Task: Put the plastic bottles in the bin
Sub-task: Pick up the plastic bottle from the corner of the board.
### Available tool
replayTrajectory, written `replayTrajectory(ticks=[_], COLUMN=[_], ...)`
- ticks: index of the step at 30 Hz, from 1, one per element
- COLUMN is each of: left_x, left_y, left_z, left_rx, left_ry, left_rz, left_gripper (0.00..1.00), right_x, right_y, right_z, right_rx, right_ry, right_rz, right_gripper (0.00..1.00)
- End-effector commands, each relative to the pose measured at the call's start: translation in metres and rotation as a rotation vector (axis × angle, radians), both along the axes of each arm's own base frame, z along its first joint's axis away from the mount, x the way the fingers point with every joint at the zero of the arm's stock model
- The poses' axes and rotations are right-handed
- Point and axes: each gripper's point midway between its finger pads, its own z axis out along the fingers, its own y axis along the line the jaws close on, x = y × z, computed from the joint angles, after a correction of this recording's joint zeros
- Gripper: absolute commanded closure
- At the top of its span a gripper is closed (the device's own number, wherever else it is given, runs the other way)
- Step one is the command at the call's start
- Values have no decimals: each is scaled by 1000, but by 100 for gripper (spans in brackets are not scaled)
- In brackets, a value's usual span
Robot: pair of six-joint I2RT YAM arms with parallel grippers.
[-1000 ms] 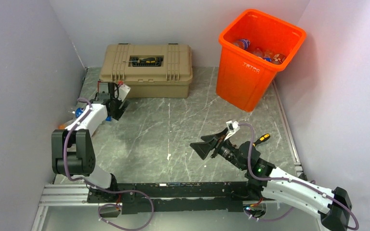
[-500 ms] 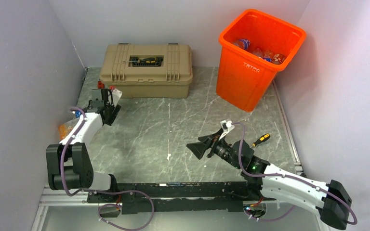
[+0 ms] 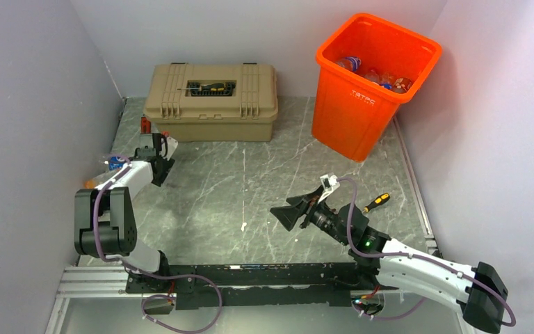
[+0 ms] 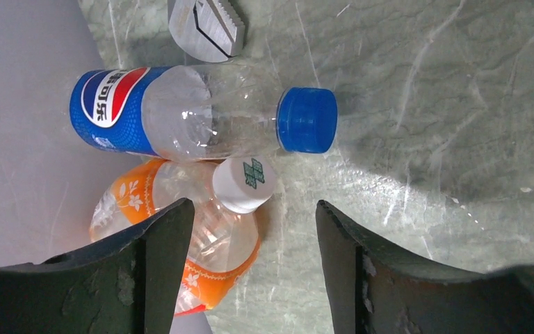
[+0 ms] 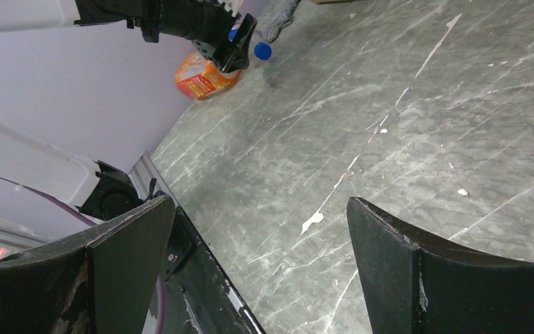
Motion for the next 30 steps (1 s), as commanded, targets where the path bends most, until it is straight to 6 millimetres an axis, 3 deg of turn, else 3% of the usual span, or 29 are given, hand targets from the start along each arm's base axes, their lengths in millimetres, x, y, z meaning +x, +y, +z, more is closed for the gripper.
replayTrajectory(ticks=[1,15,23,26,30], left_x=[11,18,20,25,33], left_y=[5,14,28,17,-17], left_z=[-1,-10,16,27,37], left_rx=[33,93,198,193,166], left_ry=[-19,19,-74,-121,-175], left_rz=[-8,-15,13,-29,-177], left_gripper=[31,43,28,25,18], right_x=[1,3,3,2,3], right_y=[1,-1,2,4,8], right_z=[8,3,2,2,2], right_rx=[20,7,9,12,9], right_ry=[-26,-22,-18,-14,-12], right_rz=[-5,-21,-9,-2,7], right_gripper=[1,1,1,1,1])
